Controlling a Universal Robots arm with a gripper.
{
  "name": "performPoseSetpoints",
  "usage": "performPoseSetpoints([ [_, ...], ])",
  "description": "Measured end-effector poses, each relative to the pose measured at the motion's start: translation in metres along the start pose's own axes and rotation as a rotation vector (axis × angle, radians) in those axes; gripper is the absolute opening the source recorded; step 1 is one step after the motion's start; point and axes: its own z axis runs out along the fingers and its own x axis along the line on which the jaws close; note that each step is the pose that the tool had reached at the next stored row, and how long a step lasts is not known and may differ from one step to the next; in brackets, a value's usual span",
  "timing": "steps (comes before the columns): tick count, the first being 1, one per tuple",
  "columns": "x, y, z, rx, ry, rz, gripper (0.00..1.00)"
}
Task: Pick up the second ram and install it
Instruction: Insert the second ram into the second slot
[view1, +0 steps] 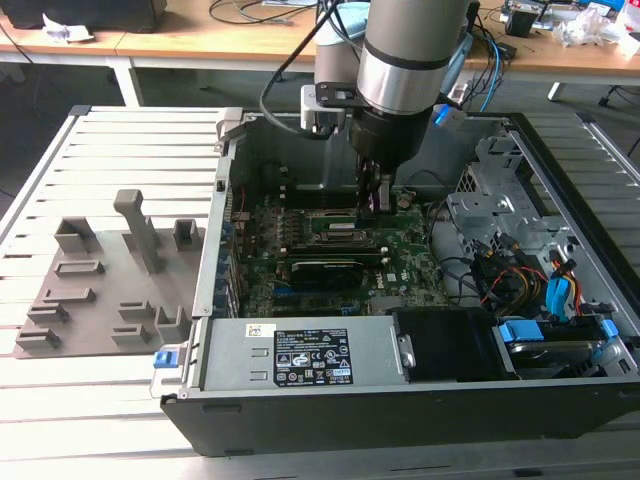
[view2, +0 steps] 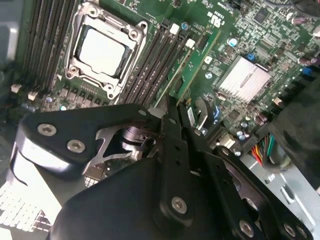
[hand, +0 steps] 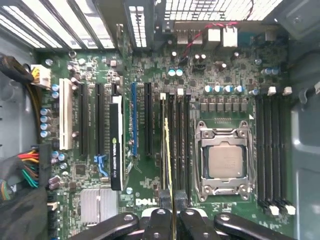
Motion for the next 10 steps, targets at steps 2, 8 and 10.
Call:
performPoseSetpoints([
  [2, 0.0, 0.0, 0.0, -0.0001, -0.0002, 0.0, 0.13],
  [8, -0.001, 0.0, 0.0003, -0.0002, -0.0014, 0.0, 0.13],
  [10, -0.0025, 0.0, 0.0008, -0.0002, -0.0065, 0.0, 0.13],
])
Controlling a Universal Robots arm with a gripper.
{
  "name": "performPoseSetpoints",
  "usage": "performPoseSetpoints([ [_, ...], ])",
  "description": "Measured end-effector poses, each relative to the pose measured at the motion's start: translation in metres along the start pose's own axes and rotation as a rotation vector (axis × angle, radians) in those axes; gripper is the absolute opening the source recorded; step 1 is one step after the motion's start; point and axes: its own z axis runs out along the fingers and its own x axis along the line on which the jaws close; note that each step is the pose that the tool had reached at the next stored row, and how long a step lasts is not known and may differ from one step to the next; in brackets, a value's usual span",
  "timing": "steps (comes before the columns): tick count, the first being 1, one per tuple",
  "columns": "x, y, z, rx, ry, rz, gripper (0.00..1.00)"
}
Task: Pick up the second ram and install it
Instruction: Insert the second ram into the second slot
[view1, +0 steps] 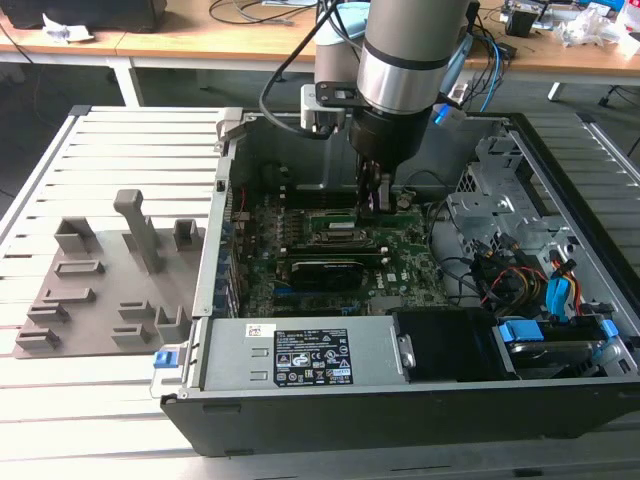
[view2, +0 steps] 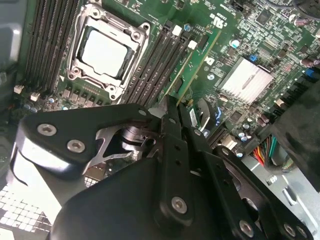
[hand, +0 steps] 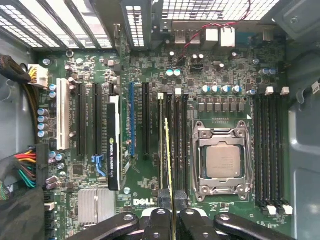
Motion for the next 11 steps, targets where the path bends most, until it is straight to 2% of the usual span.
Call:
performPoseSetpoints([
  [2, -0.0079, 0.0001, 0.0011, -0.0001, -0.0069, 0.0, 0.13],
  [4, -0.0106, 0.0001, 0.0023, -0.0002, -0.0095, 0.0, 0.13],
  [11, -0.011, 0.0, 0.0075, -0.0002, -0.0106, 0.0, 0.13],
])
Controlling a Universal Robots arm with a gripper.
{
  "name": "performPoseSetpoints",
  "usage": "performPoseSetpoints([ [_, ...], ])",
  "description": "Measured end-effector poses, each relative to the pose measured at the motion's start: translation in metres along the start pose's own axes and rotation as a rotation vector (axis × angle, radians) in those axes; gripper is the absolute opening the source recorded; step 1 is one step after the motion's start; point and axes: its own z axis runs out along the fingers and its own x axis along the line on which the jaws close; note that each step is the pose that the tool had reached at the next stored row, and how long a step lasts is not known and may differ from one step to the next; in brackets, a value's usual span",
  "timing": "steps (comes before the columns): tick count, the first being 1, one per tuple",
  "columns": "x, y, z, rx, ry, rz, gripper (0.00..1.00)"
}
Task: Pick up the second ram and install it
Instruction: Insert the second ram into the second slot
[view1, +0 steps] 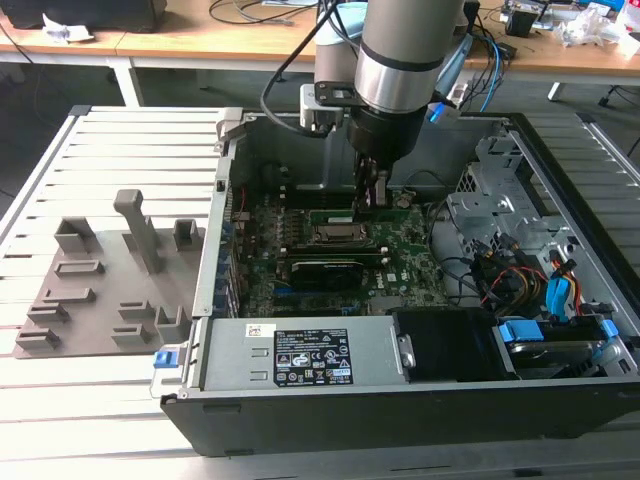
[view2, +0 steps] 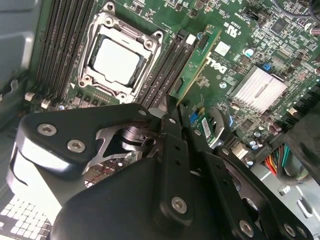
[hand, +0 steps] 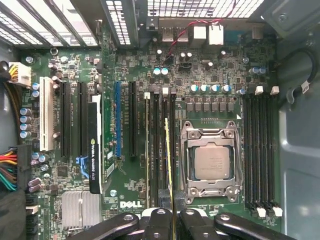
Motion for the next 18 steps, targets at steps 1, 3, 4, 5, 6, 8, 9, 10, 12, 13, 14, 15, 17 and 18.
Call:
performPoseSetpoints([
  [1, 0.0, 0.0, 0.0004, 0.0, 0.0, 0.0, 0.13],
  [3, 0.0001, -0.0001, 0.0024, 0.0, 0.0, 0.0, 0.13],
  [4, 0.0001, -0.0001, 0.0033, 0.0, 0.0, 0.0, 0.13],
  [5, 0.0002, -0.0001, 0.0044, 0.0, 0.0, 0.0, 0.13],
  [6, 0.0002, -0.0002, 0.0062, 0.0, 0.0, 0.0, 0.13],
  [8, 0.0004, -0.0003, 0.0097, 0.0, -0.0001, 0.0, 0.13],
  [9, 0.0005, 0.0002, 0.0115, -0.0001, -0.0021, 0.0, 0.13],
  [10, 0.0004, 0.0027, 0.0124, -0.0002, -0.0056, 0.0, 0.13],
  [12, 0.0005, 0.0049, 0.0139, -0.0001, -0.0063, 0.0, 0.13],
  [13, 0.0006, 0.0058, 0.0154, 0.0, -0.0063, 0.001, 0.13],
  [14, 0.0007, 0.0065, 0.0176, 0.0001, -0.0065, 0.005, 0.13],
  [15, 0.0007, 0.0074, 0.0187, 0.0002, -0.0065, 0.008, 0.13],
  [17, 0.0011, 0.0142, 0.0245, 0.0005, -0.0065, 0.012, 0.13],
  [18, 0.0012, 0.0157, 0.0276, 0.0005, -0.0066, 0.012, 0.13],
])
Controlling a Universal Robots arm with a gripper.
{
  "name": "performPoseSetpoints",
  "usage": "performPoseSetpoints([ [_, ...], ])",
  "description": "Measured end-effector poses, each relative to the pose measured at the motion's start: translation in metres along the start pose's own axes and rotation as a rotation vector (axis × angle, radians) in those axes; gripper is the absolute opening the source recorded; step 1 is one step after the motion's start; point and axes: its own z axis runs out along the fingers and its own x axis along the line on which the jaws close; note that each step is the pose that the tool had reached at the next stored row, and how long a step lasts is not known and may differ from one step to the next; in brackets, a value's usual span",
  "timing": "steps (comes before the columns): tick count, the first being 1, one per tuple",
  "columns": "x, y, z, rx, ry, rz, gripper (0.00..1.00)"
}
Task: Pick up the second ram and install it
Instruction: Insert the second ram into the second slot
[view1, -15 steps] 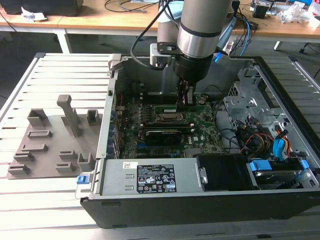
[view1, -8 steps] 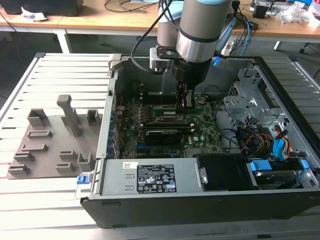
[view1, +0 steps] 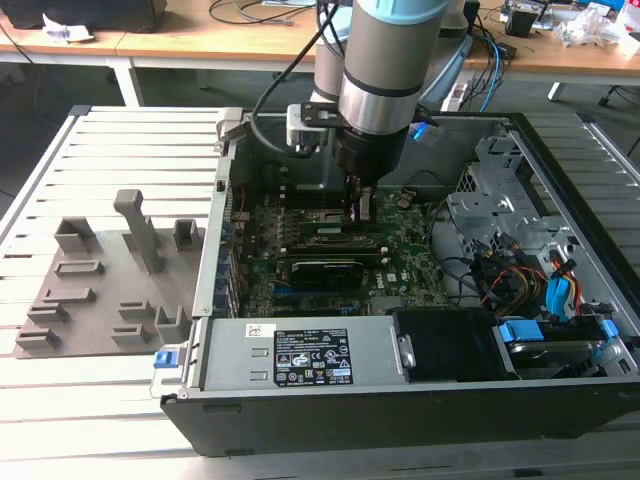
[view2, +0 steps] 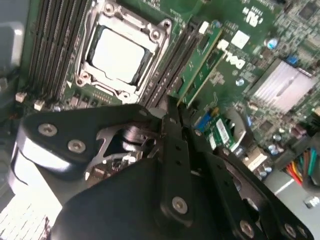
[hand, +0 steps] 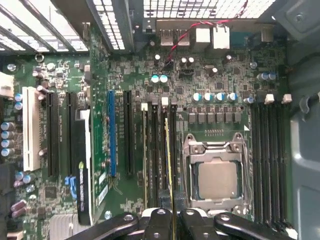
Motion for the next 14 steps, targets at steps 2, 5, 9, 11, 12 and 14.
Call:
performPoseSetpoints([
  [2, 0.0005, 0.0033, 0.0067, -0.0001, 0.0001, 0.0, 0.13],
  [5, 0.0011, 0.0061, 0.0183, 0.0, 0.0001, 0.0, 0.13],
  [9, 0.0014, 0.01, 0.022, 0.0014, 0.0031, 0.009, 0.13],
  [11, 0.0015, 0.0099, 0.0229, 0.0018, 0.004, 0.018, 0.13],
  [12, 0.0015, 0.01, 0.0235, 0.0019, 0.0039, 0.022, 0.13],
  [14, 0.0016, 0.01, 0.0255, 0.0021, 0.0014, 0.028, 0.13],
])
